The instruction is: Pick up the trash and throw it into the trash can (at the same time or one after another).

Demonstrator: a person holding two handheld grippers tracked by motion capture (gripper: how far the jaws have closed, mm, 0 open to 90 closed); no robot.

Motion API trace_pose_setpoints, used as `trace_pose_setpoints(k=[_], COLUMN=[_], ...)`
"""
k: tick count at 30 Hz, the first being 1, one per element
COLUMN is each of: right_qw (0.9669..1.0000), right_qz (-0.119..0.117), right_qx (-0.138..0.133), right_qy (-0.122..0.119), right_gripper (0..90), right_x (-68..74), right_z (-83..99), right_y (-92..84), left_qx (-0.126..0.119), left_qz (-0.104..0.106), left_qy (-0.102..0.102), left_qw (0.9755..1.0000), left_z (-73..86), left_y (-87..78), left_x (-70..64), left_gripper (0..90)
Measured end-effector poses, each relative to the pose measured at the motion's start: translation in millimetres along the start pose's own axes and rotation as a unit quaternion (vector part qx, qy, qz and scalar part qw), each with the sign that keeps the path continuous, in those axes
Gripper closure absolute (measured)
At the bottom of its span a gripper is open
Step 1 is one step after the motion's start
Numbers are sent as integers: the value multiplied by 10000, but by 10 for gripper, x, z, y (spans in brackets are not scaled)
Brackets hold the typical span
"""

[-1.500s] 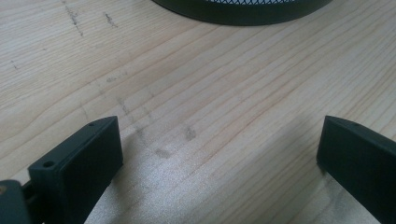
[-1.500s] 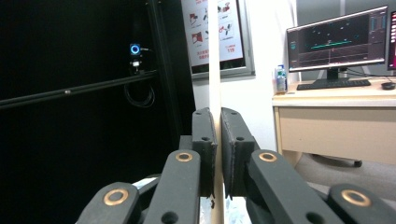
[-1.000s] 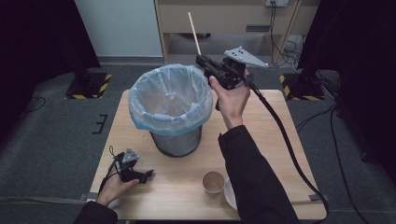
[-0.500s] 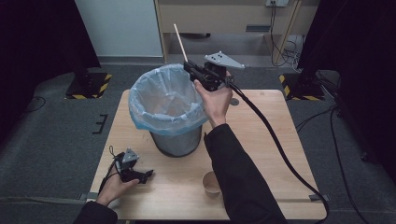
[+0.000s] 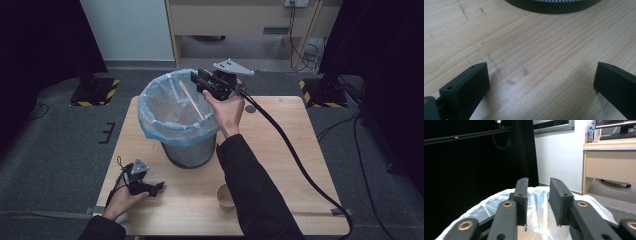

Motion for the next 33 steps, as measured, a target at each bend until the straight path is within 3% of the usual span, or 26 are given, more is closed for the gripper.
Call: trace_pose_setpoints(k=[6,13,19,21,22,24,27,33], right_qw=[9997,9979,9968,9965,9964,9965,9970,9981], right_qz=[46,168,251,266,267,257,199,176], right_qx=[-221,-602,-738,-766,-778,-777,-722,-587], right_qy=[-48,-160,-199,-186,-185,-160,-172,-105], right_gripper=[539,463,421,415,402,392,376,362], right_x=[-2,-31,-123,-153,-189,-204,-258,-389], right_z=[-182,-556,-660,-664,-657,-643,-518,-210], right_y=[-174,-700,-1175,-1271,-1419,-1488,-1737,-1968], left_qx=[0,5,-1,-2,-2,-2,0,0], left_qz=[1,1,-7,-9,-9,-9,-12,-17], left_qy=[3,11,8,7,9,8,7,-8], left_qw=[10000,10000,10000,10000,10000,10000,10000,10000], left_z=[0,0,0,0,0,0,0,0], left_y=[0,0,1,1,1,1,0,0], left_x=[0,1,-1,-2,-2,-2,-3,-6], left_gripper=[0,0,0,0,0,0,0,0])
Point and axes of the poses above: each handheld gripper's, and its own axes: y roughly forward along the jaws, z roughly out of its underside, x roughly to its left, the point moved 1 cm from there along y, roughly forward along the jaws, and after that the axes turned 15 degrees about y, right-handed, at the moved point
